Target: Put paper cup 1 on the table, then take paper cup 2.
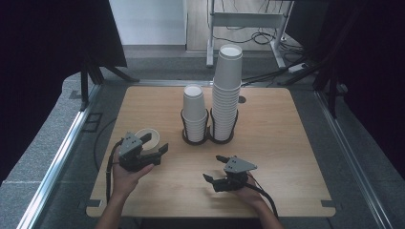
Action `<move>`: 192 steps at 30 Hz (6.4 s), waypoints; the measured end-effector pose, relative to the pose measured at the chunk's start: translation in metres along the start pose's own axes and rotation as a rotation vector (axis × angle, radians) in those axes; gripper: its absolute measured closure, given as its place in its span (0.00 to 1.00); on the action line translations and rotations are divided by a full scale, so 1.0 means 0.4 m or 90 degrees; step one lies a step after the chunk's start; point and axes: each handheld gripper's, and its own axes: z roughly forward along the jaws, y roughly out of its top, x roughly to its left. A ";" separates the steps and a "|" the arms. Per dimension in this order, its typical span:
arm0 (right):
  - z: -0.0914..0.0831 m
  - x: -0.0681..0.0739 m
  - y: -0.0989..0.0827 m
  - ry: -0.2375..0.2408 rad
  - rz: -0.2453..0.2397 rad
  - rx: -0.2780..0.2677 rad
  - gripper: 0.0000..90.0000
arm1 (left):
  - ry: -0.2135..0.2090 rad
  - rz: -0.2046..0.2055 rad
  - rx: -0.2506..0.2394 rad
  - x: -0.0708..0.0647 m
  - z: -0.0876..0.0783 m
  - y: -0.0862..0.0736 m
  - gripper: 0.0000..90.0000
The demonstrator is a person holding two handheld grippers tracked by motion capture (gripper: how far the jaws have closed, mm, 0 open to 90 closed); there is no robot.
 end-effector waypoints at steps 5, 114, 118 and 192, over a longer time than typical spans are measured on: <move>-0.003 -0.003 0.002 -0.002 0.002 -0.004 0.18 | -0.014 -0.007 0.019 -0.006 0.014 -0.007 0.23; -0.018 -0.373 0.453 -0.124 0.093 -0.076 0.03 | -0.206 0.076 -0.014 -0.095 0.390 0.524 0.06; -0.019 -0.371 0.452 -0.124 0.095 -0.077 0.03 | -0.202 0.074 -0.006 -0.106 0.413 0.539 0.02; -0.045 -0.358 0.433 -0.134 0.083 -0.094 0.08 | -0.186 0.103 -0.125 -0.136 0.201 0.621 0.13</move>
